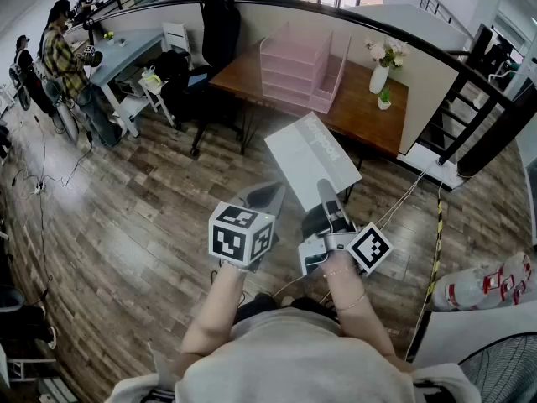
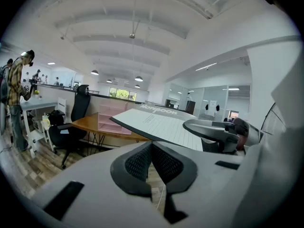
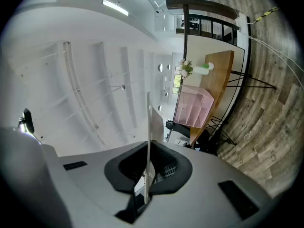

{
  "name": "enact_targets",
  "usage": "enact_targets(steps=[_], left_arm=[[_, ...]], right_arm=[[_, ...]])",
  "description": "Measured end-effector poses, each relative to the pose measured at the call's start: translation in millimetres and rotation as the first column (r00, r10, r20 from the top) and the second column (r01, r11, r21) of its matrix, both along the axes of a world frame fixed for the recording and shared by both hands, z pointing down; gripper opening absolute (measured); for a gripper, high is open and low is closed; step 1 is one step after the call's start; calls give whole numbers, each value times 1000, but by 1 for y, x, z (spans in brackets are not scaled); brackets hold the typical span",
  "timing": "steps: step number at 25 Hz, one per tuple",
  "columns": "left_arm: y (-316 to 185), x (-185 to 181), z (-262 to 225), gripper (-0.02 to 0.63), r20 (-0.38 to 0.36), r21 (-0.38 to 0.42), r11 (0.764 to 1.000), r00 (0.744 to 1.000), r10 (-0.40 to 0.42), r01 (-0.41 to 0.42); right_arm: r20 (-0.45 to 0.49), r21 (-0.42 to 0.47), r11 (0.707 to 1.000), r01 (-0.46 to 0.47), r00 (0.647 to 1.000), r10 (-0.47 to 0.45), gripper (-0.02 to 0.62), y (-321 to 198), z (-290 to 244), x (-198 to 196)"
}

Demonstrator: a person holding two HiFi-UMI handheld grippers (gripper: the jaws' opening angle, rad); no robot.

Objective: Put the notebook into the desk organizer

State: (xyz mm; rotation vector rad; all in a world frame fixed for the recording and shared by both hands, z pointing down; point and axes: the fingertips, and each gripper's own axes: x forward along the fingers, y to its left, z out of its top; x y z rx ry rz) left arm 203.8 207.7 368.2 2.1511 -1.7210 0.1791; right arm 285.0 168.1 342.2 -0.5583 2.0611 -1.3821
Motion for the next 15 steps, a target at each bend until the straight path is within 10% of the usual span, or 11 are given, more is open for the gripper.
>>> enact_targets(steps=[15], left_arm=[[0,-26,8,0,-25,-5,1000,999,-20,20]], right_arm=[[-39,11,1000,-29,999,29,17,3,4,-12]])
